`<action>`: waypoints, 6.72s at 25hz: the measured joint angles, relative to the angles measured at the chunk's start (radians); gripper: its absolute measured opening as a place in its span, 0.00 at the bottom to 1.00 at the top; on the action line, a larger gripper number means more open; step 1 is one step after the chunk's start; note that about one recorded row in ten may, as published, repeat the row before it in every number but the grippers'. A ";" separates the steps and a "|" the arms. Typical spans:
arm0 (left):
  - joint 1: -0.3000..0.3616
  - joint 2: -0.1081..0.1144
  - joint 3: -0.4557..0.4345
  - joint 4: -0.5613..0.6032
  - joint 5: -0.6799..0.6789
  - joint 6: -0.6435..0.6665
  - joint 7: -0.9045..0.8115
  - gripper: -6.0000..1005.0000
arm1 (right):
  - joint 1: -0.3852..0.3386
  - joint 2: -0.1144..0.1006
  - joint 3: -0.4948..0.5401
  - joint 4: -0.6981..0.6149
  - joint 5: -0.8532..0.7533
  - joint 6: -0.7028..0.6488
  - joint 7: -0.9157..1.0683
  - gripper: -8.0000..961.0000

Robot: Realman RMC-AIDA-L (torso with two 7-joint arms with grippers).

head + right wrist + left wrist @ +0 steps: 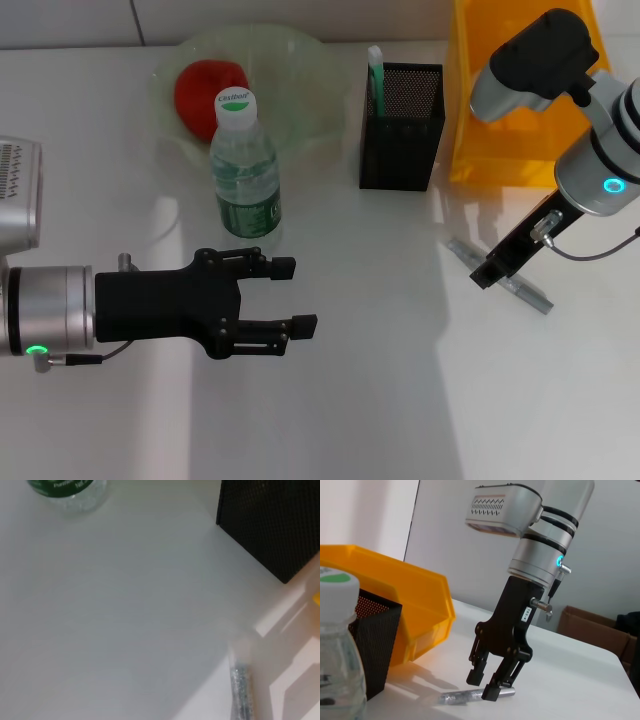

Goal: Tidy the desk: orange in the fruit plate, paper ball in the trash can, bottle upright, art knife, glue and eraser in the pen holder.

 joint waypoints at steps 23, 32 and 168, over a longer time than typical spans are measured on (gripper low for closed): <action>-0.008 -0.006 -0.008 -0.011 0.023 -0.005 0.007 0.78 | 0.035 0.004 -0.025 0.076 -0.026 0.040 0.007 0.34; -0.007 -0.006 -0.007 -0.011 0.023 -0.006 0.008 0.78 | 0.036 0.004 -0.024 0.078 -0.025 0.041 0.010 0.23; 0.003 -0.007 -0.042 -0.004 0.016 0.064 -0.002 0.78 | -0.353 -0.006 0.491 0.412 1.367 -0.038 -1.021 0.70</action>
